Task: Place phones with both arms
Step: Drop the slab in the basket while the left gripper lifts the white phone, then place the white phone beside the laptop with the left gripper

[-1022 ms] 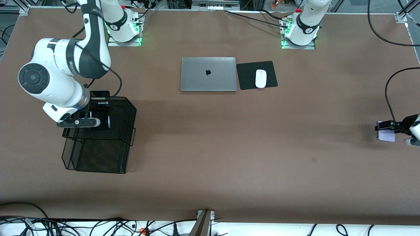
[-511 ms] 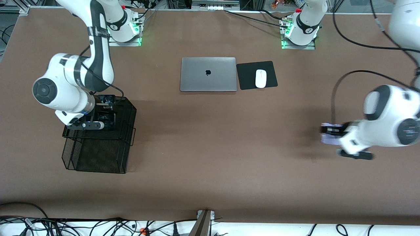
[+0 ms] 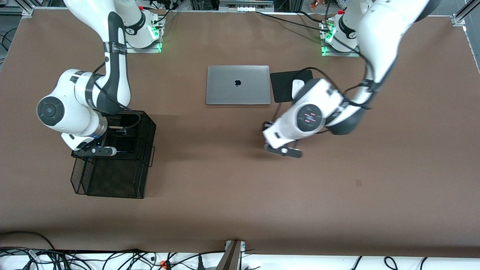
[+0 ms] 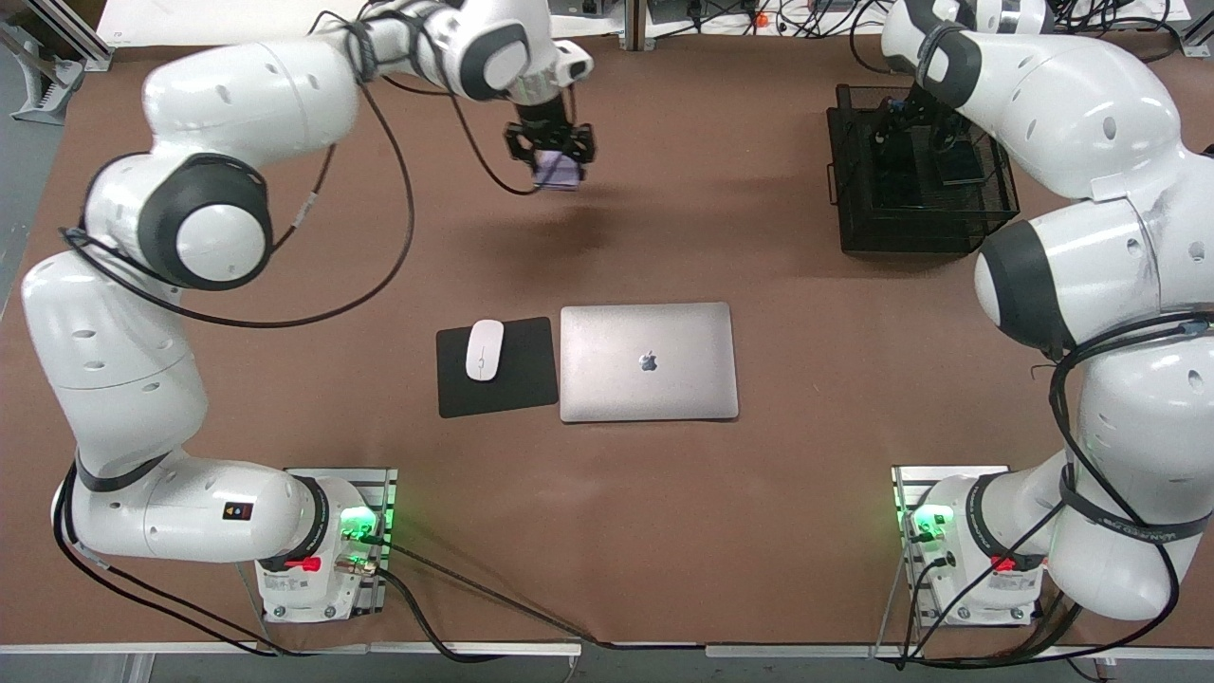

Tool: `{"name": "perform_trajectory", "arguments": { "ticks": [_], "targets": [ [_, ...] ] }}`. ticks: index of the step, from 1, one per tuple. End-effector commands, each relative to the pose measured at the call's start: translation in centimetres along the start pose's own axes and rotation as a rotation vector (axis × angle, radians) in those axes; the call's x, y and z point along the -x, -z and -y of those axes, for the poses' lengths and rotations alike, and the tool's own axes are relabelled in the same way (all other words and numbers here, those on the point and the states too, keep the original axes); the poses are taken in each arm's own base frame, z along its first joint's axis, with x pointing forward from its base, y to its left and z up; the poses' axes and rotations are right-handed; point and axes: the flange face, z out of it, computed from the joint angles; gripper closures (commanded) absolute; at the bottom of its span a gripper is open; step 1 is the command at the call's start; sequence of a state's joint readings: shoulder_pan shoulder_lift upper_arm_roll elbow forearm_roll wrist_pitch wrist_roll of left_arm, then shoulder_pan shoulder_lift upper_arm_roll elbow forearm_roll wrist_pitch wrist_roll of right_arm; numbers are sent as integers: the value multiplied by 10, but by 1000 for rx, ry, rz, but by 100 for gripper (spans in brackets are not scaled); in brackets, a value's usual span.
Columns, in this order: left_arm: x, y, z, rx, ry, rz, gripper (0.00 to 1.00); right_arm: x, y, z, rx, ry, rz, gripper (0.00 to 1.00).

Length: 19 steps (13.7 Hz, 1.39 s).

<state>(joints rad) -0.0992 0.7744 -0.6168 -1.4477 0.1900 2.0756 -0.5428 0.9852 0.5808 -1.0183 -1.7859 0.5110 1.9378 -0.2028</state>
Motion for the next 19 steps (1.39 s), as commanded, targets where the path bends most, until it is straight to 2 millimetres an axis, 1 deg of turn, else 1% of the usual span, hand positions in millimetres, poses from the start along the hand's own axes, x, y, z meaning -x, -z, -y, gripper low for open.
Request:
{"name": "perform_trajectory", "arguments": {
  "ticks": [1, 2, 3, 4, 5, 6, 7, 8, 9, 11, 12, 13, 15, 16, 17, 18, 19],
  "targets": [
    [-11, -43, -34, 144, 112, -92, 61, -6, 42, 1, -33, 18, 9, 0],
    [-7, -66, -55, 188, 157, -124, 58, -6, 61, 0, -38, 17, 13, 0],
    [-3, -85, -70, 222, 190, -158, 53, -6, 76, -2, -37, 15, 22, 0],
    [-1, -94, -75, 235, 195, -190, 38, -5, 86, 0, -22, 21, 35, 0],
    [-1, -97, -74, 229, 193, -197, 21, -4, 93, 3, -2, 15, 40, 0],
    [-1, -94, -74, 229, 197, -200, 0, -4, 99, 4, 11, -2, 36, 0],
    [-4, -88, -69, 228, 210, -203, 0, -4, 100, 5, 17, -7, 36, 0],
    [-2, -85, -63, 208, 210, -191, 0, -4, 99, 6, 18, -7, 38, 0],
    [-3, -72, -55, 179, 215, -178, 0, -4, 98, 6, 18, -9, 40, 0],
    [0, -34, -37, 65, 217, -103, 0, -4, 94, 9, 20, -12, 46, 0],
    [4, -14, -35, 39, 217, -88, 0, -5, 94, 9, 21, -12, 47, 0],
    [4, -1, -31, 29, 219, -91, 0, -5, 94, 9, 22, -12, 47, 0],
    [-3, 29, -5, 2, 247, -103, 0, -4, 94, 10, 20, -12, 46, 0],
    [-3, 54, 13, -30, 253, -96, 0, -4, 95, 14, 13, -21, 42, 0],
    [2, 80, 25, -76, 241, -84, 0, -4, 93, 26, 10, -55, 41, 0],
    [6, 104, 44, -119, 234, -68, 0, -3, 86, 54, 8, -85, 38, 0],
    [7, 126, 69, -148, 230, -54, 0, -3, 74, 86, -21, -140, 32, 0]
  ]
}}
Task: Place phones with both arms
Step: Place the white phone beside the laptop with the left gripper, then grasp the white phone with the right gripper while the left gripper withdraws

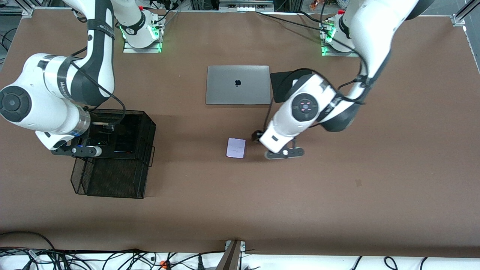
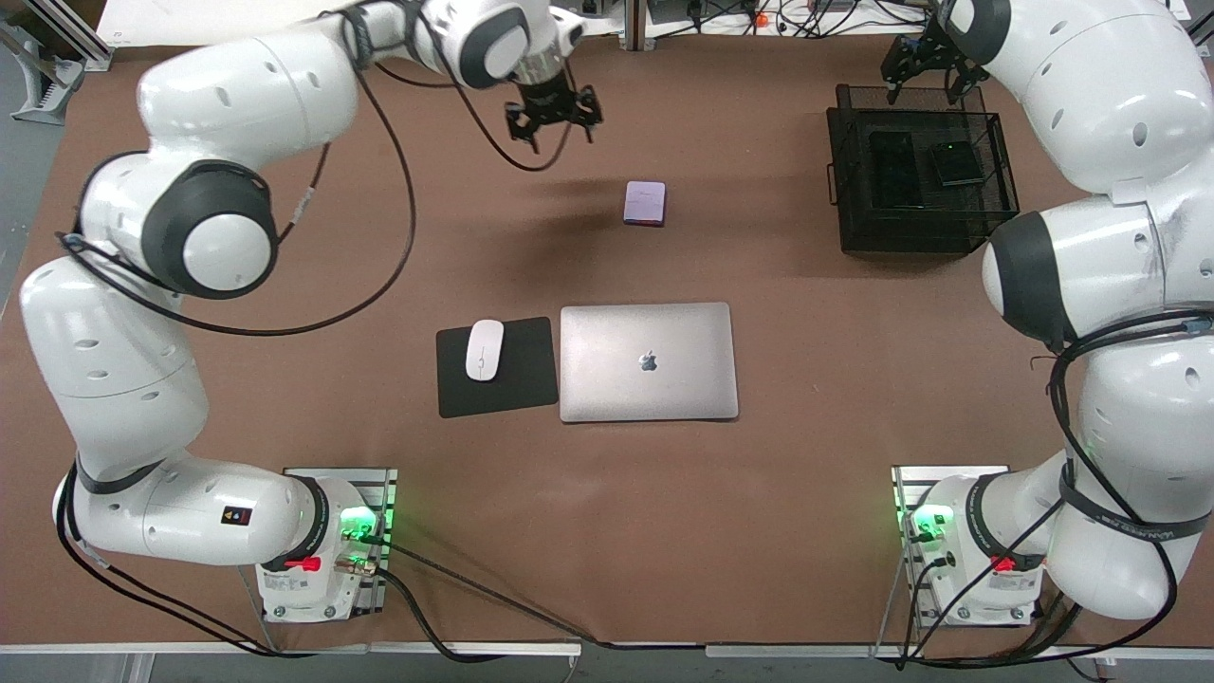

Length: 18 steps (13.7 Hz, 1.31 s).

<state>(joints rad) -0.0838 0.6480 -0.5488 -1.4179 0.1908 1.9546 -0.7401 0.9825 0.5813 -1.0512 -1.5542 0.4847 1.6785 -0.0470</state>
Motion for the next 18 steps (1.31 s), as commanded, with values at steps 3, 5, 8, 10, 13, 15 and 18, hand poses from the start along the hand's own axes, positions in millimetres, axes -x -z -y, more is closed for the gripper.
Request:
{"name": "perform_trajectory", "arguments": {
  "ticks": [3, 5, 8, 10, 13, 15, 18],
  "targets": [
    [-15, 105, 123, -125, -101, 32, 0, 17, -42, 146, -87, -222, -43, 0],
    [-22, 136, 169, -128, -196, 27, 0, 24, -59, 212, -107, -275, -96, 0],
    [-5, 193, 208, -179, -228, -32, 0, 38, -87, 303, -105, -356, -120, 0],
    [17, 222, 228, -208, -182, -74, 0, 48, -101, 350, -104, -392, -158, 0],
    [35, 256, 280, -161, -223, -109, 0, 60, -153, 394, -110, -392, -235, 0],
    [51, 254, 304, -124, -202, -132, 0, 61, -184, 402, -100, -371, -251, 0],
    [74, 248, 305, -130, -210, -122, 0, 58, -217, 407, -93, -292, -289, 0]
  ]
}}
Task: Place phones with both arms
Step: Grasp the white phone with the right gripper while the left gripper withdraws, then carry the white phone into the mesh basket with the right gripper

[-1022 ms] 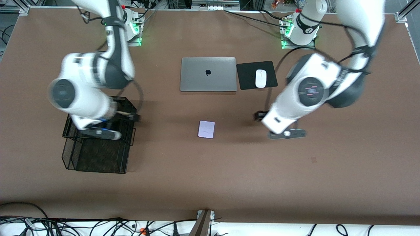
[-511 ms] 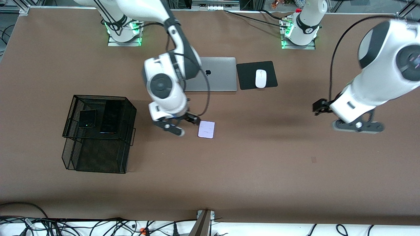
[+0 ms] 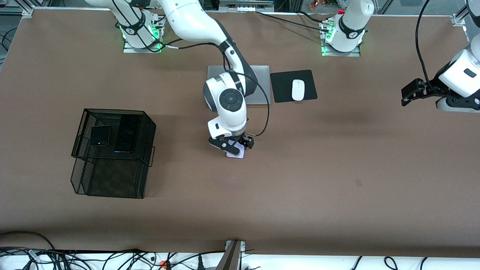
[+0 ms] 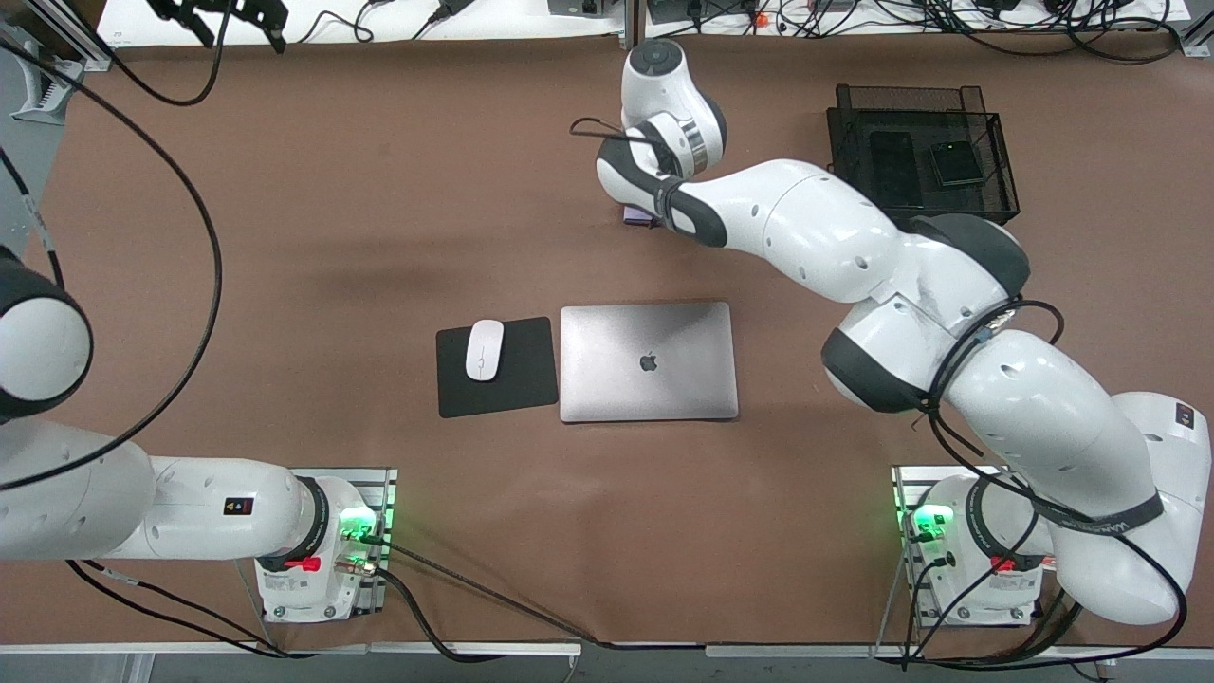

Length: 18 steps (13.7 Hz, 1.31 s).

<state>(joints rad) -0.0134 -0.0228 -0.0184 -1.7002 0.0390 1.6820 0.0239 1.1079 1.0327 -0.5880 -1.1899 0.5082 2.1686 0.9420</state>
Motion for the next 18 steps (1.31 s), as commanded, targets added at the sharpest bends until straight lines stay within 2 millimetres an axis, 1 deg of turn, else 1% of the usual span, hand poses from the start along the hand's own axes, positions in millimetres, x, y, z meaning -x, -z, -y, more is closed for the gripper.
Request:
{"name": "perform_trajectory", "arguments": {
  "ticks": [1, 2, 3, 5, 8, 9, 10, 11, 12, 13, 14, 15, 16, 17, 18],
  "targets": [
    [16, -2, -18, 9, -36, -17, 0, 2, -16, 7, -26, 73, -28, 0],
    [8, 3, -17, 9, -38, -26, 0, 1, -24, 5, -22, 96, -34, 0],
    [5, 3, -18, 8, -43, -27, 0, 1, -28, 5, -24, 125, -39, 0],
    [5, 2, -16, 7, -40, -26, 0, 0, -38, 2, -22, 145, -49, 0],
    [5, 3, -20, 7, -45, -28, 0, 0, -46, 0, -18, 169, -53, 0],
    [5, 3, -21, 7, -45, -28, 0, -1, -47, 0, -17, 173, -53, 14],
    [5, 3, -20, 7, -45, -26, 0, 1, -45, 1, -20, 178, -55, 51],
    [5, 4, -21, 7, -46, -29, 0, 2, -40, 3, -23, 181, -53, 84],
    [5, 5, -25, 7, -49, -26, 0, 2, -32, 5, -25, 181, -48, 97],
    [5, 5, -24, 9, -52, -25, 0, 0, -21, 4, -9, 176, -29, 99],
    [5, 2, -21, 12, -49, -17, 0, -5, -6, 1, 14, 167, -7, 99],
    [4, 1, -25, 9, -52, -14, 0, -15, 22, -2, 26, 155, 10, 99],
    [0, 1, -29, 6, -54, -16, 0, -25, 57, -6, 30, 155, 34, 99],
    [-3, 1, -26, 5, -53, -17, 0, -35, 93, -13, 29, 180, 59, 99],
    [-3, 0, -21, 5, -48, -14, 0, -53, 122, -28, 41, 218, 87, 99]
  ]
}}
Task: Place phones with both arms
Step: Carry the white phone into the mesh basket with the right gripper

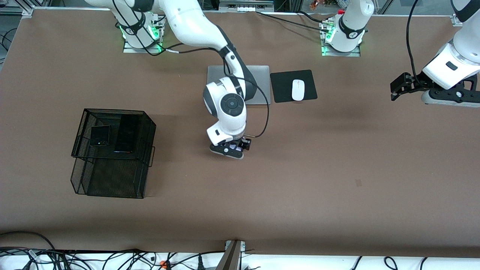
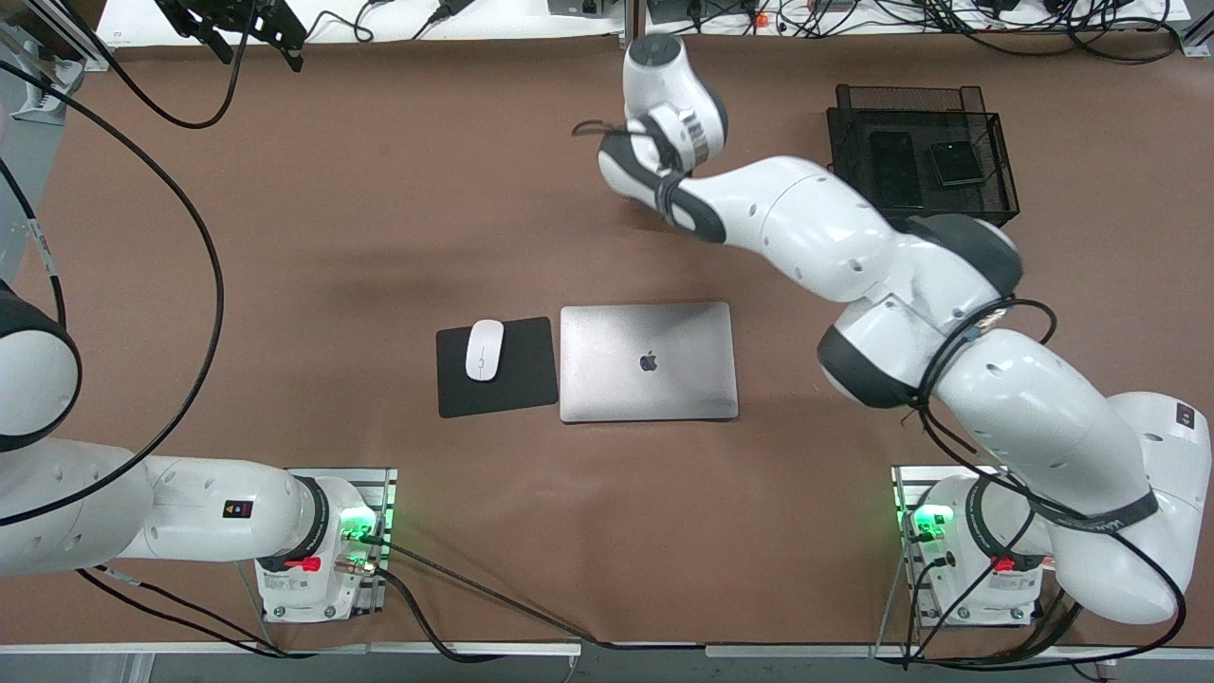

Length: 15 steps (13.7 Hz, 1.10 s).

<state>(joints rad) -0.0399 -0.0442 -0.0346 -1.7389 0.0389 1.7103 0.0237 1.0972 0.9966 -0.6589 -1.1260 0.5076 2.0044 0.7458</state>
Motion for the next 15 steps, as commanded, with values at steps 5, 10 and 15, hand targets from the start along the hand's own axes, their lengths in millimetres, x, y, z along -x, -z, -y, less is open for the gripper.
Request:
{"name": "perform_trajectory", "arguments": {
  "ticks": [5, 10, 15],
  "targets": [
    [-6, 7, 2, 6, -8, 11, 0, -136, 140, -190, 79, 276, 135, 99],
    [-1, 16, -2, -7, -18, 37, 0, -246, 123, -356, 72, 446, 70, 99],
    [2, 19, 1, -6, -25, 56, 0, -294, 57, -439, -2, 583, 7, 99]
  ]
}}
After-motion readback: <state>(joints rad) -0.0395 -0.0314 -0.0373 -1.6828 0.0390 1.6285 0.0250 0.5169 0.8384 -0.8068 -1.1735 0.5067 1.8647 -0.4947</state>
